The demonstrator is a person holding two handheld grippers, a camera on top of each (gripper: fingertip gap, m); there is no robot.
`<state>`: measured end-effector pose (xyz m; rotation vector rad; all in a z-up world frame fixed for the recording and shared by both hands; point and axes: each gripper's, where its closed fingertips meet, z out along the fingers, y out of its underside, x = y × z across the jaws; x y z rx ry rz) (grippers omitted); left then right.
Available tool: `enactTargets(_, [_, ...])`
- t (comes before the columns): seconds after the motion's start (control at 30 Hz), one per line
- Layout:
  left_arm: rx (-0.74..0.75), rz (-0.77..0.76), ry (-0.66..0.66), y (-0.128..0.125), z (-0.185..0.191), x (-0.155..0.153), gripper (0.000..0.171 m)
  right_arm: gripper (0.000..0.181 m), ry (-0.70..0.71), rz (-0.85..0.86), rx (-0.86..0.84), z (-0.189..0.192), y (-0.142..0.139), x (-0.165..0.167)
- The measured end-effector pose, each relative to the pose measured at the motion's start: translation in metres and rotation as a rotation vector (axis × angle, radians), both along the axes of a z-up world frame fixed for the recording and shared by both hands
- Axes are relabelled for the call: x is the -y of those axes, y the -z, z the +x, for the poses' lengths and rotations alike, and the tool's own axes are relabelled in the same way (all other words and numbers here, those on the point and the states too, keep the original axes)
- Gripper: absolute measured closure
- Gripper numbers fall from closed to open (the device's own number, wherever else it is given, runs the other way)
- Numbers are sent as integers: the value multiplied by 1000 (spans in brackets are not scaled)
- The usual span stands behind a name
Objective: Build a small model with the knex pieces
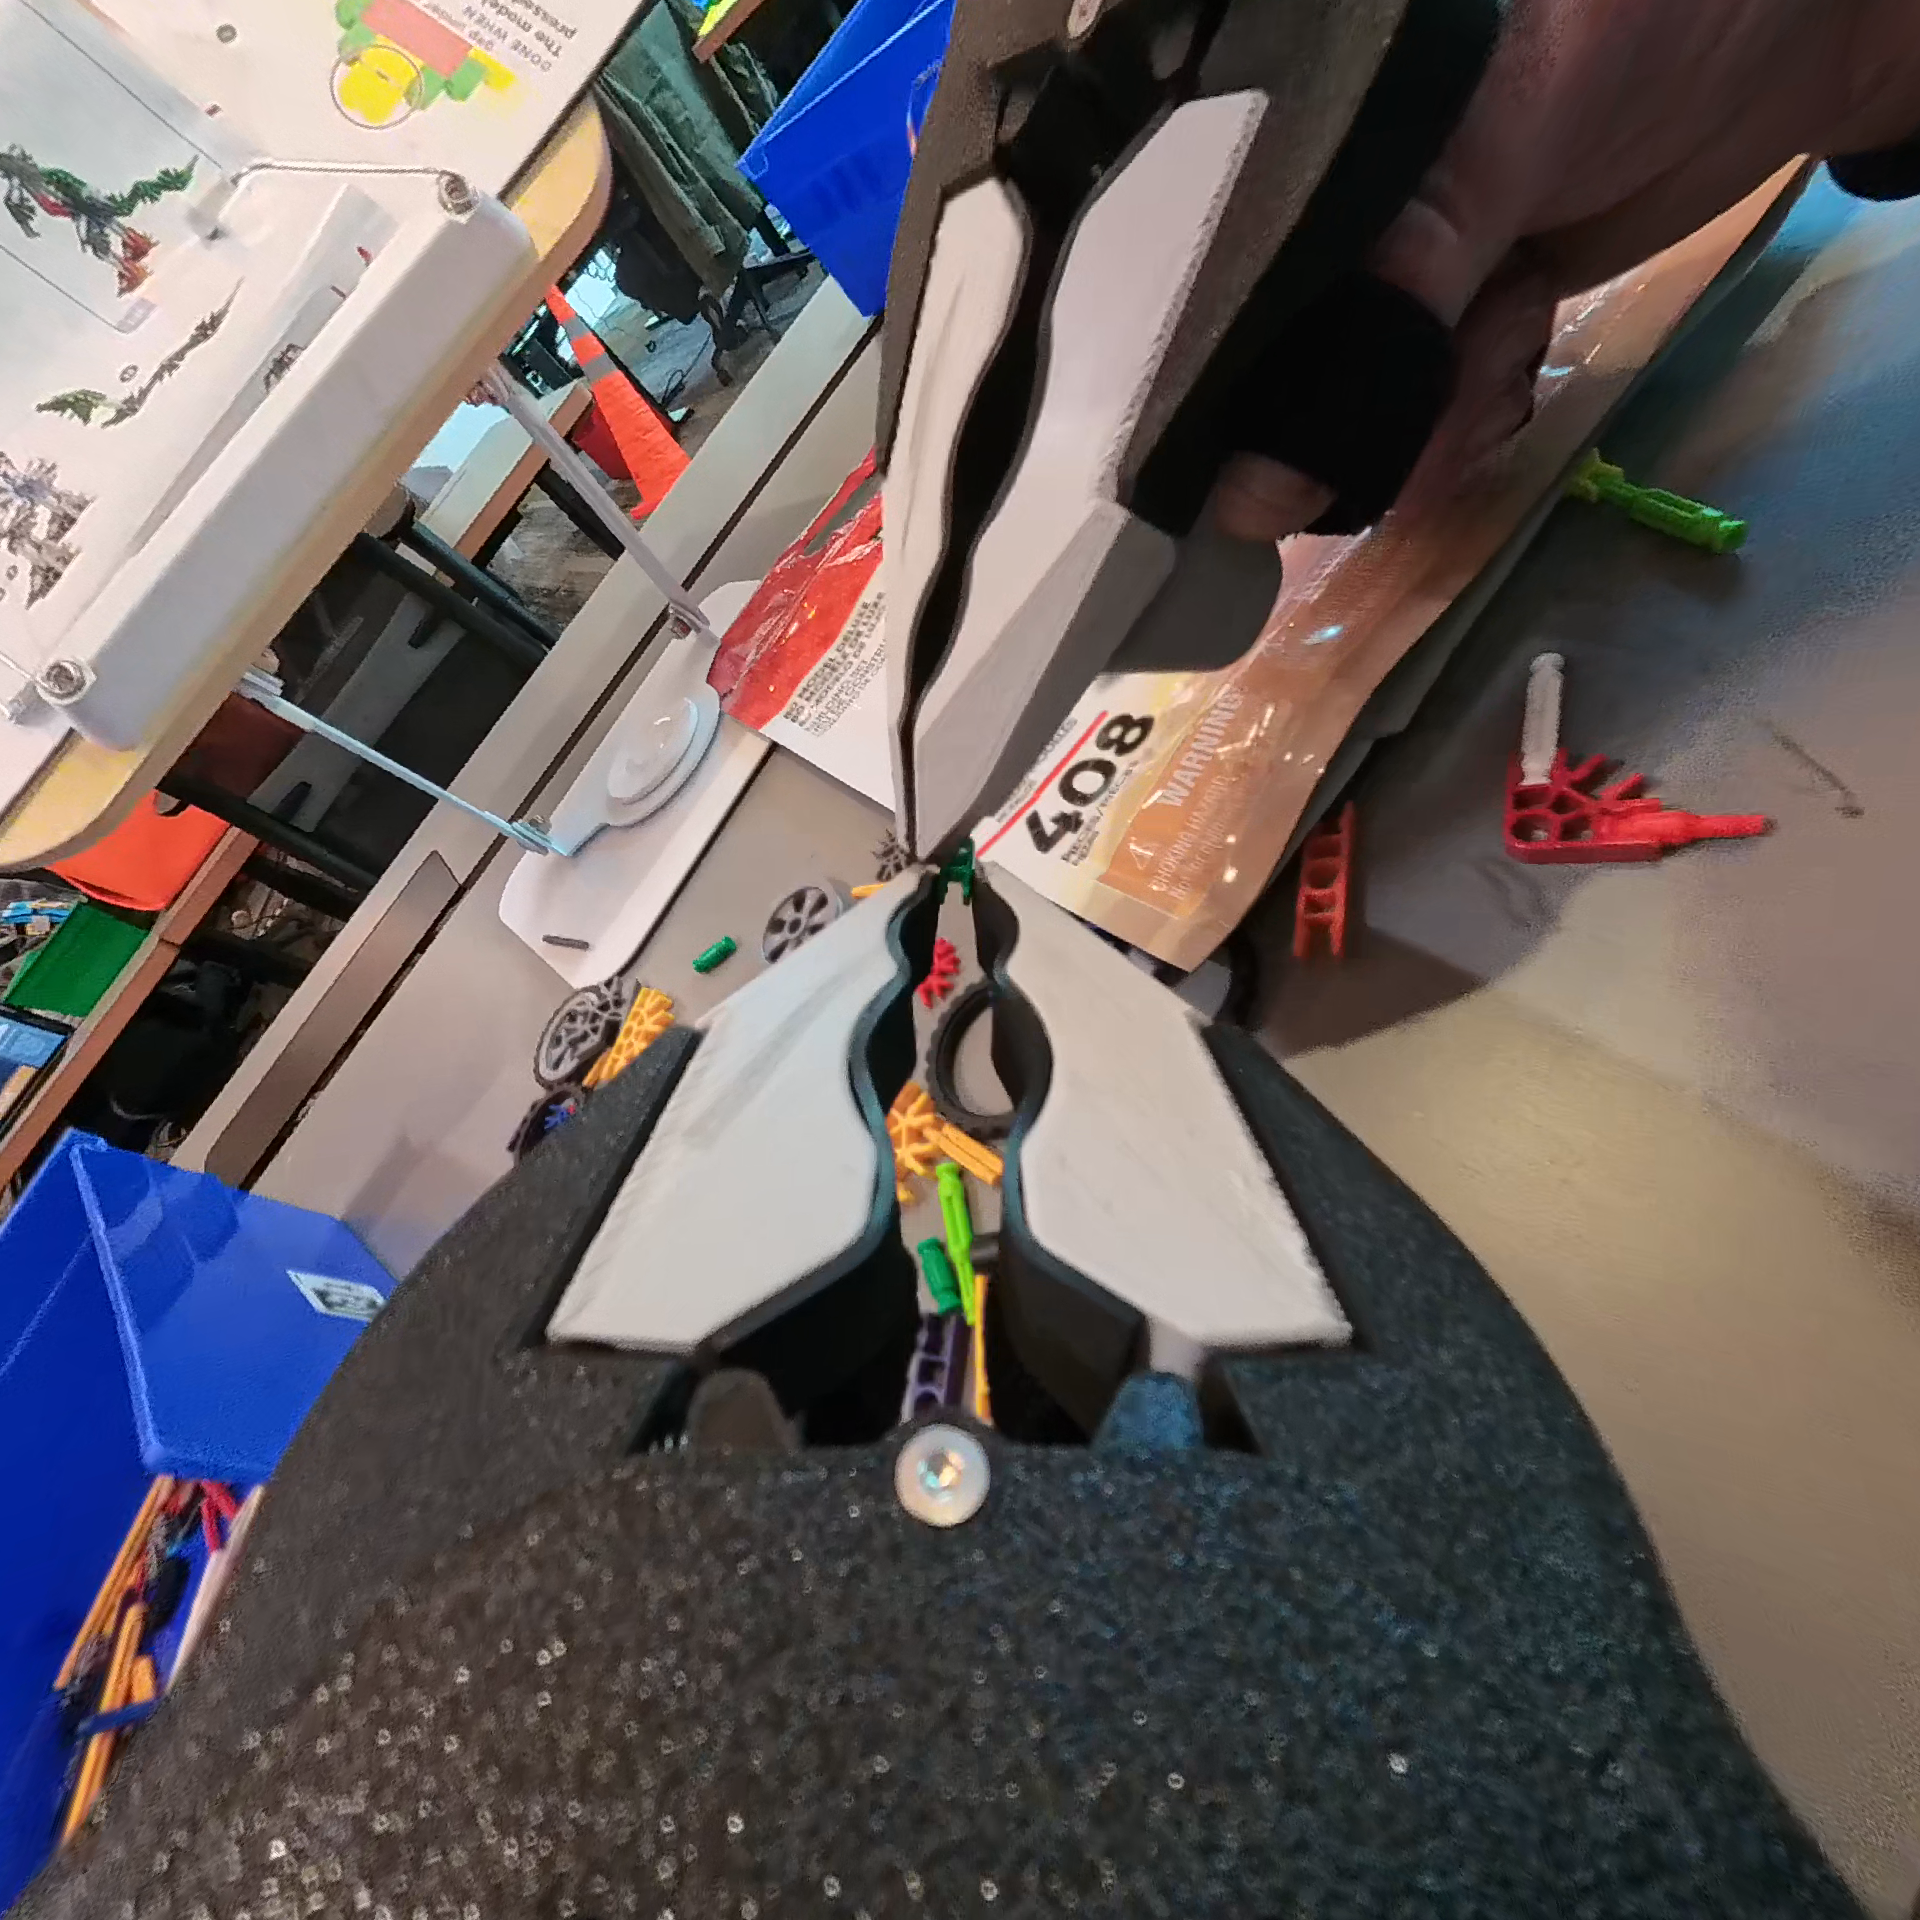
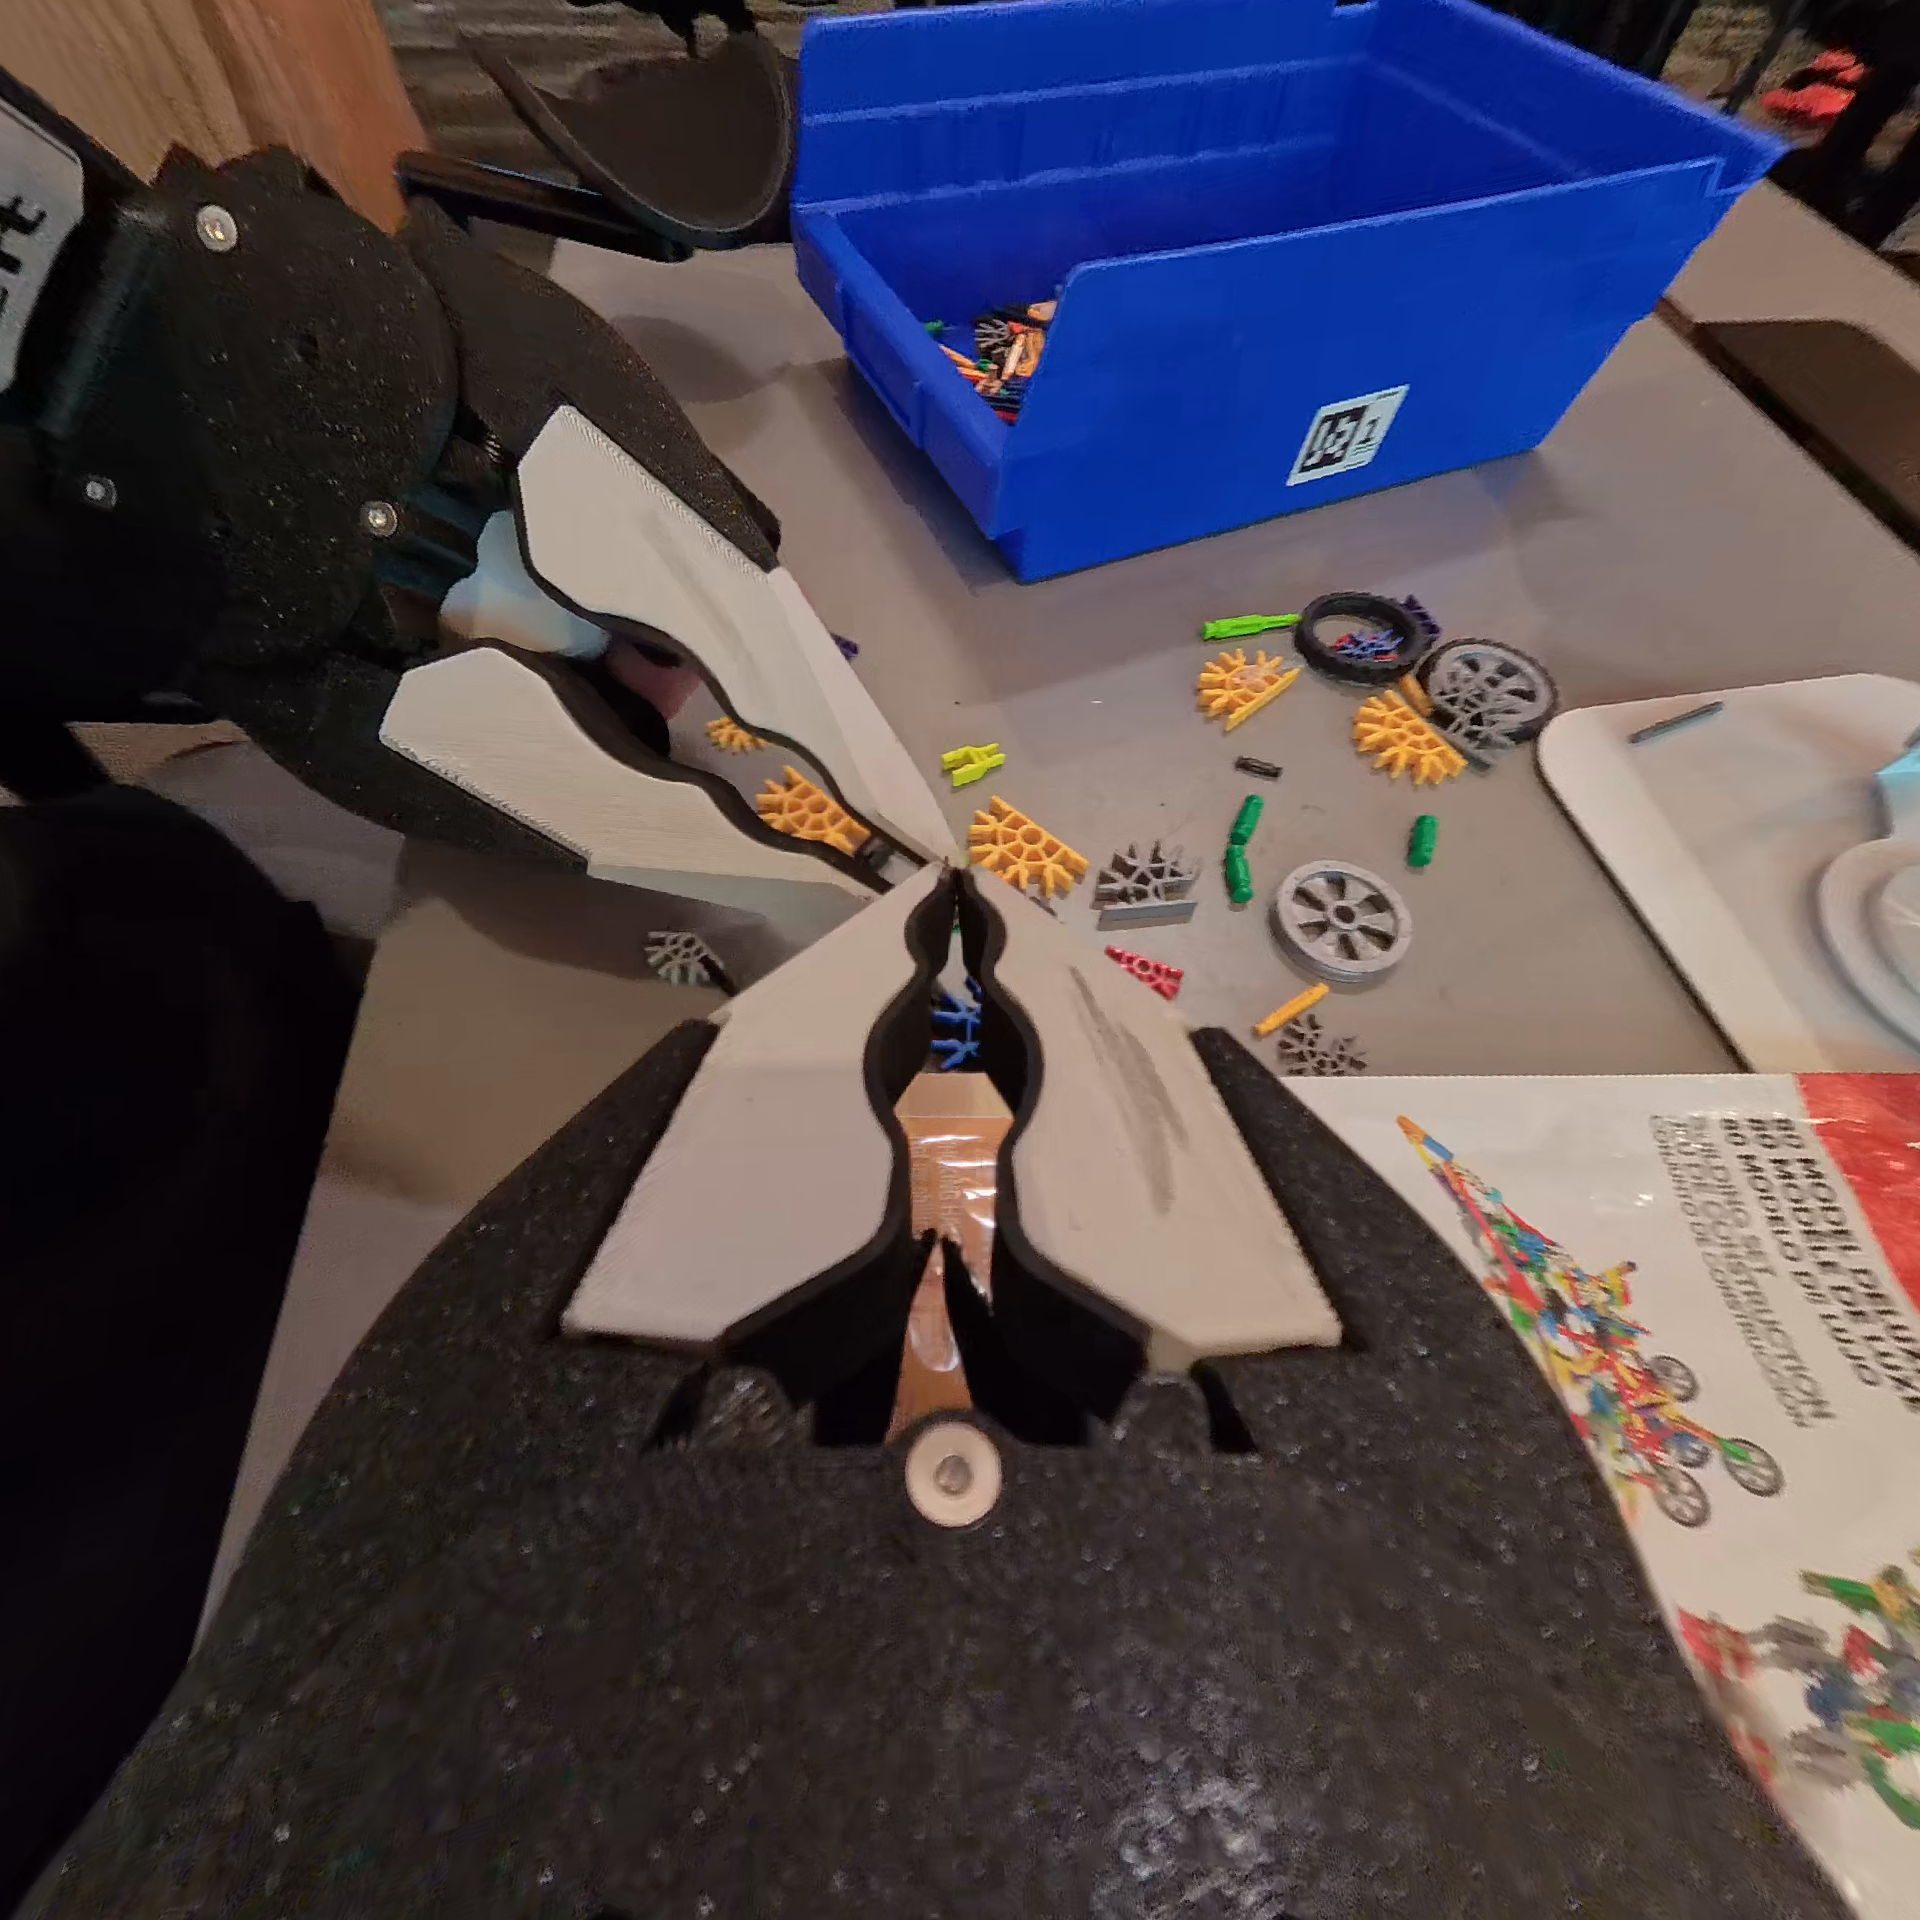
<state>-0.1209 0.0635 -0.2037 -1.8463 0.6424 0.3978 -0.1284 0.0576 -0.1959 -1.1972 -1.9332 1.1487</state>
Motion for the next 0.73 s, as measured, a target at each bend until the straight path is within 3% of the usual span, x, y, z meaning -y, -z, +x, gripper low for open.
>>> enactTargets(0.43, [-7,-9,112,-2,-13,-35,168,181,223,241,-81,-14,-3,-35])
enactTargets(0.73, [46,3,180,0,-15,-58,168,181,324,291,-92,-17,0,-58])
